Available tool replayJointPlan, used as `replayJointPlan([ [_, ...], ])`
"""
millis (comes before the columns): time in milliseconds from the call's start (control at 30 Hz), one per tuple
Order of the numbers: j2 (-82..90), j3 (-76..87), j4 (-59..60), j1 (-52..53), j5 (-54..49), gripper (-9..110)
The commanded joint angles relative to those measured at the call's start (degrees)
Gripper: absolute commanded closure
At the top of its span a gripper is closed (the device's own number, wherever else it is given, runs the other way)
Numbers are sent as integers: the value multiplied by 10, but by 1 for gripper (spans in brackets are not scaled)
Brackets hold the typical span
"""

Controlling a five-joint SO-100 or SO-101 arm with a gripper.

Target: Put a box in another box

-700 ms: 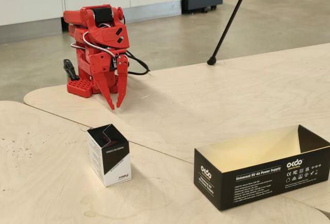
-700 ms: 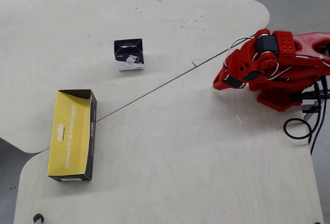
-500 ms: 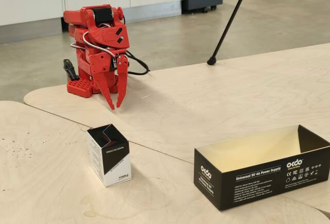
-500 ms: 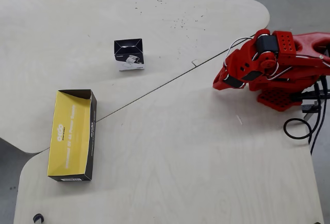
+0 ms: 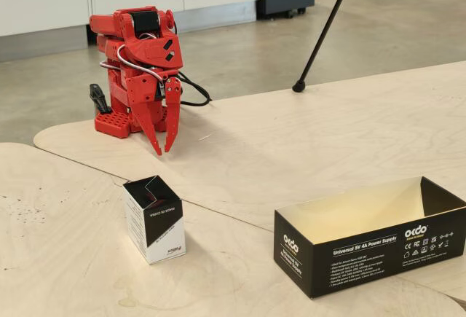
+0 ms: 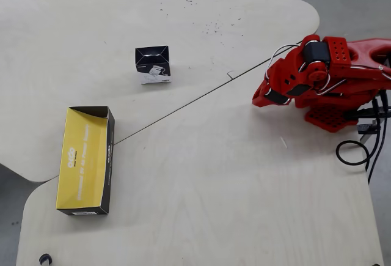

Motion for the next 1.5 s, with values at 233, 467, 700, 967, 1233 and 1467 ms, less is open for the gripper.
replayJointPlan([
  [233, 6, -3, 22, 3, -3, 102],
  [467, 6, -3, 22, 3, -3, 102],
  [700, 6, -3, 22, 3, -3, 102],
  [967, 6, -3, 22, 3, -3, 102],
  [1233, 6, -3, 22, 3, -3, 102],
  [1467, 6, -3, 22, 3, -3, 102],
])
